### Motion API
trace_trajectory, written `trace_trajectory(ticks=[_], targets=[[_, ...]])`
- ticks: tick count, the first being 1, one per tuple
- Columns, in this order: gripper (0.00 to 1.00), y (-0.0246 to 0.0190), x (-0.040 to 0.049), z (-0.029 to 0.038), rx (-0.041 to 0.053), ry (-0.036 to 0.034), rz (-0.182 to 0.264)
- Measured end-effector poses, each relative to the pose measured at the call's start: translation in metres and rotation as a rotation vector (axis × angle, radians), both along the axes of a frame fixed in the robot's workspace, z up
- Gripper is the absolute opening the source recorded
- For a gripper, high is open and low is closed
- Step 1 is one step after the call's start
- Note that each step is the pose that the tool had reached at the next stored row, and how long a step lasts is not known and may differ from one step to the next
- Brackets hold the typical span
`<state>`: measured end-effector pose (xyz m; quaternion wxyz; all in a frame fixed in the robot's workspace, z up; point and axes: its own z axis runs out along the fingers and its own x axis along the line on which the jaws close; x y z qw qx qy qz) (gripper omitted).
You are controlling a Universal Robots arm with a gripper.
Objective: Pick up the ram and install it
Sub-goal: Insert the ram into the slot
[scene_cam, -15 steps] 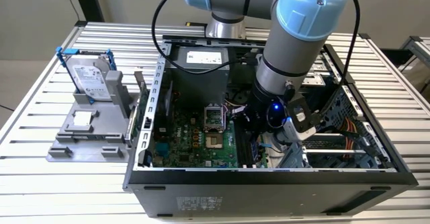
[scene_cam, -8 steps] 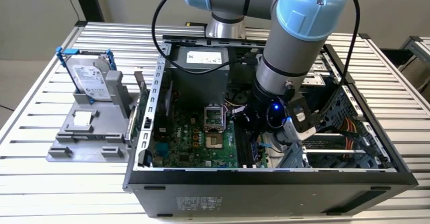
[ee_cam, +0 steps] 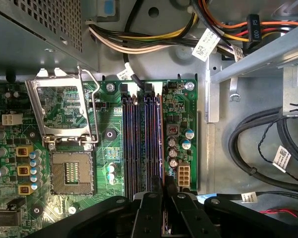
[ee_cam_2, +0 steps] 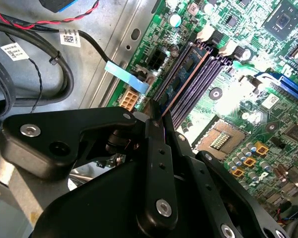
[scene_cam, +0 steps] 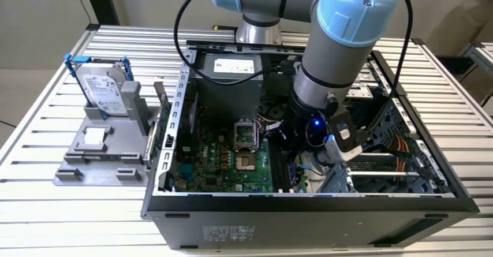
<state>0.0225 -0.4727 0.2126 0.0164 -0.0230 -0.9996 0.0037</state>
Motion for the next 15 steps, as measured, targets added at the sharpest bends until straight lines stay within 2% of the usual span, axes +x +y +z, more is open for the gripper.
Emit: trace_trajectory(ticks=[15], targets=[[0.00, 0.0000, -0.0016, -0.0010, -0.0002, -0.0024, 0.000]])
